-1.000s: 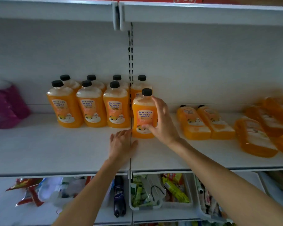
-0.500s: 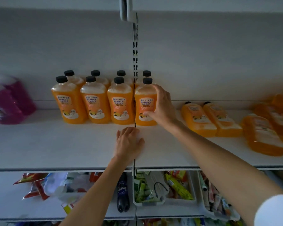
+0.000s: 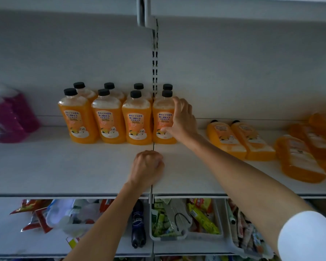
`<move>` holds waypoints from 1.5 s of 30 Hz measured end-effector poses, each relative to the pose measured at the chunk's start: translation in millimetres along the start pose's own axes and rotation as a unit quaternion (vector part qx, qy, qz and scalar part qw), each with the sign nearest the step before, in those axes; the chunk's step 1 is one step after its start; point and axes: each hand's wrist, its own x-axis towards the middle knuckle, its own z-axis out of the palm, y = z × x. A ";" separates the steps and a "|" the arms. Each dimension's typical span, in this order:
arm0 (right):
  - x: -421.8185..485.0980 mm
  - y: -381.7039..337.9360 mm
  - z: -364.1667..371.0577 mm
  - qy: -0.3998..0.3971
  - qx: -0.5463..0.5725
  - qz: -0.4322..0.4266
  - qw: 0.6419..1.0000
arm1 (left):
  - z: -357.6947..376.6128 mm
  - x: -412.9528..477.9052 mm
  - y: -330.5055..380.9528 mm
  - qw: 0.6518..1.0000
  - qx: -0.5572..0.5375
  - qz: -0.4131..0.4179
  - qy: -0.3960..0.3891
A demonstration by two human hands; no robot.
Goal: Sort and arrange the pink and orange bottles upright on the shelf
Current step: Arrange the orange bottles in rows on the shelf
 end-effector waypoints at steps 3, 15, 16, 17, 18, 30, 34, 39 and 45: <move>0.4 0.5 -6.9 -0.018 0.001 -0.009 1.000 | -3.7 -7.1 8.9 0.999 -0.001 0.042 -0.012; -5.7 110.8 -72.4 -0.146 0.101 0.033 0.984 | 16.1 19.3 34.9 0.996 -0.079 -0.027 -0.013; -8.1 125.8 -73.3 -0.149 0.092 0.052 0.983 | 23.0 27.6 43.6 0.994 -0.100 -0.039 -0.011; -10.4 140.0 -73.1 -0.153 0.085 0.073 0.982 | 30.5 36.1 53.3 0.991 -0.119 -0.051 -0.012; -12.7 151.6 -73.2 -0.158 0.081 0.093 0.980 | 38.3 44.4 63.6 0.989 -0.136 -0.062 -0.014; -23.7 181.0 -52.1 -0.223 -0.048 0.062 0.972 | 105.1 79.8 115.4 0.963 -0.232 -0.130 -0.041; -23.8 181.8 -53.3 -0.215 -0.060 0.050 0.973 | 104.8 82.0 122.9 0.986 -0.104 -0.102 -0.079; -23.6 182.5 -56.1 -0.213 -0.076 0.039 0.973 | 94.0 77.4 126.3 0.987 -0.125 -0.053 -0.082; -26.7 181.2 -58.4 -0.192 -0.046 0.048 0.979 | 107.5 74.5 113.9 0.983 -0.170 -0.008 -0.074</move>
